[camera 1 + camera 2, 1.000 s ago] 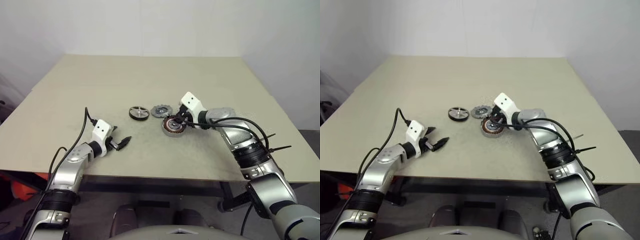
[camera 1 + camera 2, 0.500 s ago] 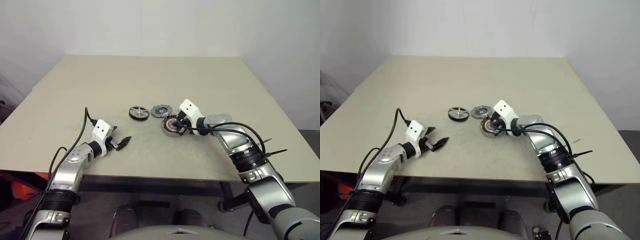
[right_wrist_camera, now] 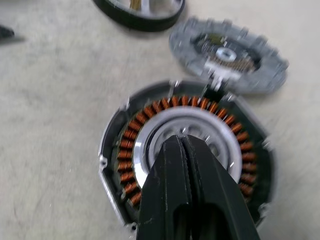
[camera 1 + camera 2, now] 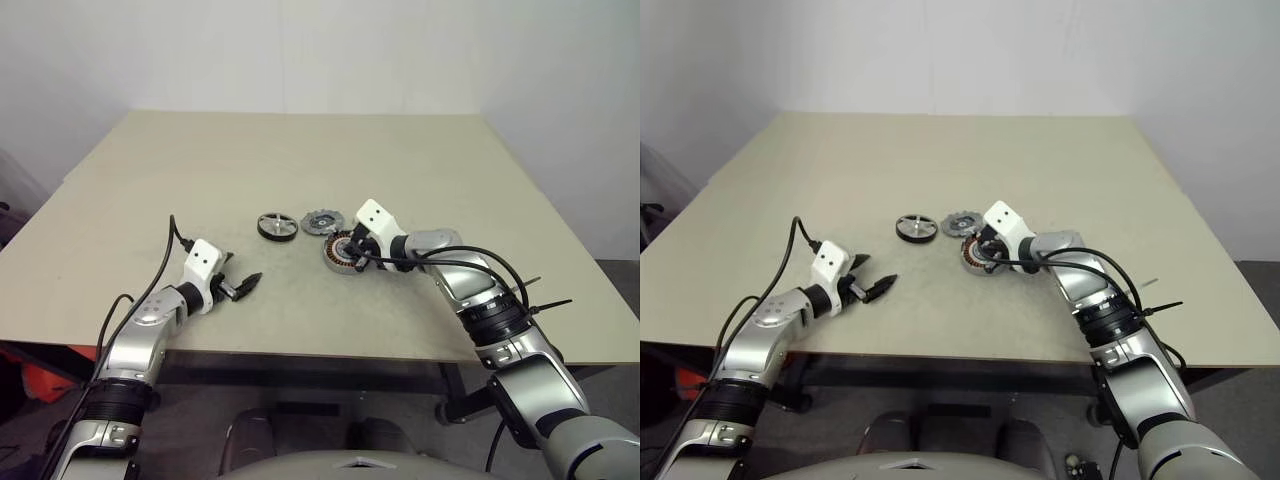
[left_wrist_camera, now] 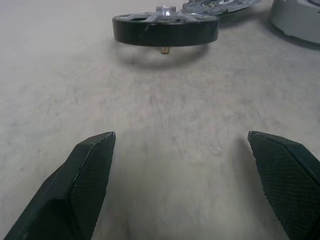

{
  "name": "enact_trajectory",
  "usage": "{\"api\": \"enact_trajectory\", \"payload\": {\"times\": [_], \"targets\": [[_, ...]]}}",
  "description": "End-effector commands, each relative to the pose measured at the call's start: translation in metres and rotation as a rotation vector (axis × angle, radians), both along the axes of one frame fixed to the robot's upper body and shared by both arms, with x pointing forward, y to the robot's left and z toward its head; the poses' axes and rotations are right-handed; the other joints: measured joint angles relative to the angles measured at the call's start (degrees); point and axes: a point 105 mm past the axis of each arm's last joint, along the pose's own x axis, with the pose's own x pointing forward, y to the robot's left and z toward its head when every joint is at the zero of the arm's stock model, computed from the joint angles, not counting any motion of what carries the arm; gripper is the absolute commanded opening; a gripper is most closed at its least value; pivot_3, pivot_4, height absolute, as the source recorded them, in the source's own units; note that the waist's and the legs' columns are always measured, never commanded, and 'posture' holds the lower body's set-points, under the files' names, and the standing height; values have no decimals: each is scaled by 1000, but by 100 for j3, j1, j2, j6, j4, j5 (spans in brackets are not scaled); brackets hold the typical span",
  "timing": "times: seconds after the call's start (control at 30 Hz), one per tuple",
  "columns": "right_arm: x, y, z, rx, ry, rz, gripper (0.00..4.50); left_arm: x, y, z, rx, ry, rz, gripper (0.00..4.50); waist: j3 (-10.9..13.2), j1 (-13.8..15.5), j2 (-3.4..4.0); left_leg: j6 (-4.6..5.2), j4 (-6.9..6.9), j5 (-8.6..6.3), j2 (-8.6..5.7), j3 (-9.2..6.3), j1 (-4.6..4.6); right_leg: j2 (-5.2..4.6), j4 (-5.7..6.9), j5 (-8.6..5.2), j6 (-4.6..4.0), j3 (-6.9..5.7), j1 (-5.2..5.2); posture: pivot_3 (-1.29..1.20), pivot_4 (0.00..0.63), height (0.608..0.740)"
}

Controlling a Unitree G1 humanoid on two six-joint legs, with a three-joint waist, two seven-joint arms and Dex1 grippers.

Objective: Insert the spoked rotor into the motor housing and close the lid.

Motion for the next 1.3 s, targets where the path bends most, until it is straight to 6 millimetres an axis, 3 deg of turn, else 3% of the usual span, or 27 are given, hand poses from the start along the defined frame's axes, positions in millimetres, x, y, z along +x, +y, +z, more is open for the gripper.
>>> {"api": "enact_trajectory", "payload": {"times": [0.03, 0.23, 0.4, 0.87, 1.0, 1.17, 1.3], "targets": [[8, 4, 30, 26, -101, 17, 23, 5, 0, 11, 2, -44, -4, 4500, 0, 1, 0, 0, 0, 0, 0, 0, 0, 0, 0, 0, 0, 0, 0, 0, 0, 740], [10, 0, 24, 21, -85, -3, 23, 4, -1, 11, 3, -43, -6, 4500, 0, 2, 0, -1, 0, 1, 0, 0, 0, 0, 0, 0, 0, 0, 0, 0, 0, 740], [6, -17, -23, -57, 13, -46, 23, 4, 0, 11, 5, -45, -3, 4500, -1, 3, 1, -1, 1, 0, 0, 0, 1, 0, 0, 0, 0, 0, 3, 0, 0, 740], [14, -7, 26, 26, -101, -27, 23, 5, 1, 14, -44, -46, 30, 4500, -1, 0, 1, 8, 1, -5, -1, 0, 13, -1, -2, 0, 1, 0, 15, 0, 0, 740], [18, -8, 33, 28, -118, -35, 23, 5, 1, 13, -35, -42, 24, 4500, -1, -3, 2, 7, 0, -4, 0, 0, 12, 0, -2, 0, 0, 0, 11, 0, 0, 740], [12, -9, 17, 10, -74, -30, 23, 5, 1, 13, -35, -42, 25, 4500, 0, 1, 2, 7, 0, -4, -1, 0, 11, 0, -4, 0, 1, 0, 12, 0, 0, 740], [-4, -8, -22, -25, 30, -26, 23, 4, 2, 12, -31, -39, 27, 4500, 0, 3, 2, 7, -1, -4, -1, 0, 11, 0, -8, 0, 0, -1, 16, 0, 0, 740]]}}
